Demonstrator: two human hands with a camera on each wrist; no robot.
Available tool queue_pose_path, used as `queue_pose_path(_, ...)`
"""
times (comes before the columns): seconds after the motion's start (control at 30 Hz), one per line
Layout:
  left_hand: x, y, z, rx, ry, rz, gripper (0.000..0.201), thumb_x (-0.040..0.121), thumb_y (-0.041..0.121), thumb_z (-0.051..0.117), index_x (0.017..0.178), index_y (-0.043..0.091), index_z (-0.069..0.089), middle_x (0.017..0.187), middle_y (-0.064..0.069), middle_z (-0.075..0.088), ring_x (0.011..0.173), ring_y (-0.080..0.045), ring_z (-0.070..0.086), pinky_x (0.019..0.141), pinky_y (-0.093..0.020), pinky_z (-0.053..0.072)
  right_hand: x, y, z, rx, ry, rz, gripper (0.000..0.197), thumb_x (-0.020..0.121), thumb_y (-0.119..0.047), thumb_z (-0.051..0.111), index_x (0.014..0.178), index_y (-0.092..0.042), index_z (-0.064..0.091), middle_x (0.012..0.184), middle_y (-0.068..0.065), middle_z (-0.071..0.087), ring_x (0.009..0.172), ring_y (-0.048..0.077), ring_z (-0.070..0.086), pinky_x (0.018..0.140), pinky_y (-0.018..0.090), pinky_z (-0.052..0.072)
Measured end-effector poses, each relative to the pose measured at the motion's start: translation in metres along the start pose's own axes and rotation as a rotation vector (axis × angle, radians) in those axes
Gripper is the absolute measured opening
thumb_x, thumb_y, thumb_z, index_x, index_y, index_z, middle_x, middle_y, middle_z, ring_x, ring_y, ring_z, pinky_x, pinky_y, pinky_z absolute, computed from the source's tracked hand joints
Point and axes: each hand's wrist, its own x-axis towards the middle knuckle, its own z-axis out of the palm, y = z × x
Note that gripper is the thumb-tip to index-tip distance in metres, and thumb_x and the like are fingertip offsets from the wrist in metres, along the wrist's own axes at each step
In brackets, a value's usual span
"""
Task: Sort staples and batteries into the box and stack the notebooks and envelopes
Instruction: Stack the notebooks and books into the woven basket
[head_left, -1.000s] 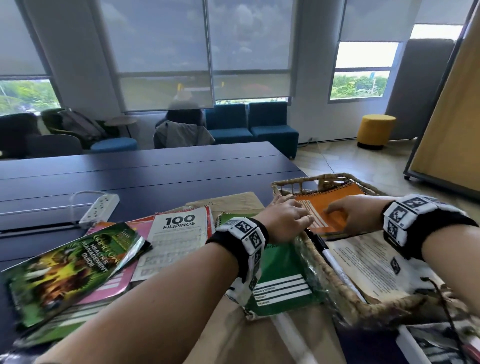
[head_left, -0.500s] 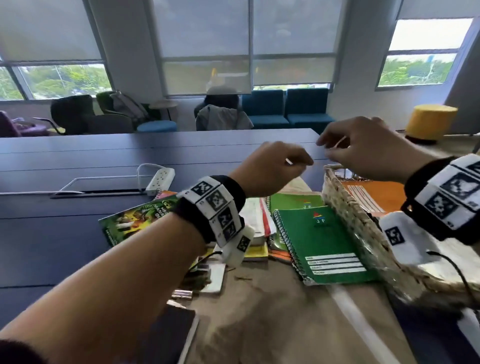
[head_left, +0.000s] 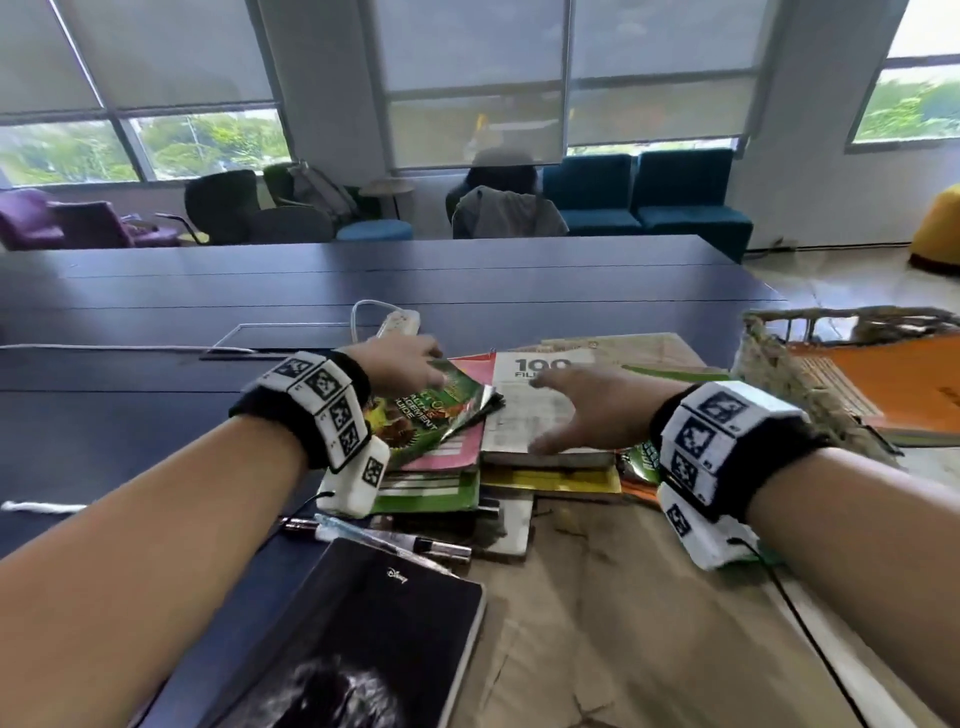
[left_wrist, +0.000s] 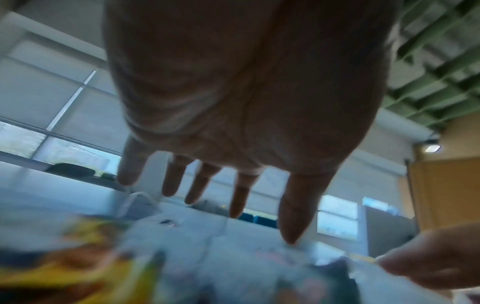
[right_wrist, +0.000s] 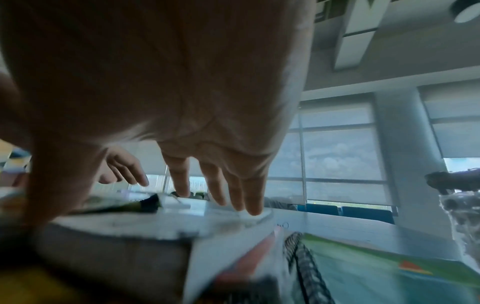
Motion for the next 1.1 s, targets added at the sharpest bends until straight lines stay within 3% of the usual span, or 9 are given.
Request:
queue_pose_path(0.2,0.006,-0.025,0.014,-0.003,-0.199,-0.189,0.104,0.078,0.063,0.074,0.160,0.023,0.024,0.161,-0.012,0.035,0.146,-0.030,0.036,0.117,-0.036,0.030,0.017,0.008,0.028,-0.143,-0.048,0.008,0.099,0.080,-0.067,0.073,0.160,-0.026,0.029,0.155,0.007,0.046,0.140,0.027,0.044,0.115,0.041,0.038)
queue_pose_path(0.37,0.004,-0.018,0.014,0.154,-0.201,-0.201,0.104,0.081,0.078,0.057,0.162,0.029,0.014,0.164,-0.015,0.029,0.148,-0.033,0.033,0.119,-0.039,0.028,0.017,0.006,0.020,-0.144,-0.125,0.045,0.096,0.082,-0.063,0.073,0.159,-0.028,0.028,0.157,0.005,0.037,0.141,0.029,0.040,0.116,0.046,0.038)
queue_pose_path(0.47,0.003,-0.018,0.016,0.200,-0.200,-0.196,0.106,0.081,0.082,0.051,0.163,0.032,0.009,0.164,-0.019,0.029,0.147,-0.035,0.035,0.118,-0.040,0.030,0.007,-0.009,0.018,-0.127,0.032,0.004,0.065,0.087,-0.056,0.068,0.144,-0.035,0.045,0.144,-0.004,0.040,0.137,0.024,0.035,0.113,0.057,0.034)
queue_pose_path(0.57,0.005,-0.018,0.015,0.195,-0.214,-0.178,0.109,0.079,0.083,0.052,0.164,0.030,0.009,0.165,-0.015,0.029,0.148,-0.033,0.034,0.120,-0.041,0.030,-0.004,-0.033,0.020,0.062,0.117,-0.220,0.022,0.091,-0.042,0.070,0.108,-0.030,0.063,0.103,-0.010,0.060,0.097,0.011,0.056,0.087,0.033,0.047)
queue_pose_path(0.63,0.005,-0.016,0.014,0.189,-0.209,-0.162,0.105,0.082,0.080,0.053,0.163,0.027,0.014,0.166,-0.011,0.029,0.149,-0.031,0.034,0.120,-0.040,0.030,-0.008,-0.049,0.025,0.103,0.045,-0.342,0.013,0.091,-0.037,0.072,0.092,-0.027,0.065,0.084,-0.012,0.061,0.078,0.003,0.056,0.073,0.026,0.046)
queue_pose_path(0.77,0.006,-0.011,0.009,0.159,-0.158,-0.088,0.086,0.089,0.072,0.054,0.156,0.021,0.036,0.157,-0.010,0.043,0.140,-0.029,0.044,0.116,-0.040,0.036,-0.008,-0.072,0.038,0.088,-0.065,-0.422,0.017,0.092,-0.038,0.073,0.090,-0.022,0.067,0.078,-0.011,0.059,0.070,0.002,0.052,0.064,0.024,0.041)
queue_pose_path(0.87,0.002,-0.007,-0.001,0.095,-0.085,-0.029,0.074,0.092,0.065,0.058,0.147,0.018,0.048,0.144,-0.009,0.055,0.118,-0.023,0.057,0.097,-0.035,0.047,-0.005,-0.082,0.043,0.069,-0.119,-0.421,0.022,0.090,-0.041,0.075,0.087,-0.021,0.067,0.074,-0.012,0.058,0.068,0.001,0.051,0.063,0.024,0.041)
queue_pose_path(1.0,-0.008,0.006,-0.017,0.038,0.007,0.090,0.043,0.097,0.048,0.063,0.123,0.013,0.067,0.105,0.001,0.069,0.084,-0.009,0.060,0.073,-0.028,0.043,-0.004,-0.088,0.049,-0.007,-0.175,-0.405,0.025,0.090,-0.038,0.076,0.096,-0.015,0.069,0.079,-0.012,0.056,0.068,0.003,0.049,0.059,0.021,0.041)
queue_pose_path(1.1,-0.013,0.015,-0.023,-0.017,0.002,0.147,0.033,0.097,0.045,0.065,0.112,0.016,0.070,0.091,0.004,0.075,0.078,-0.006,0.068,0.067,-0.024,0.048,-0.006,-0.090,0.054,-0.010,-0.164,-0.389,0.018,0.092,-0.034,0.073,0.090,-0.019,0.065,0.085,-0.006,0.060,0.073,0.011,0.054,0.059,0.022,0.043)
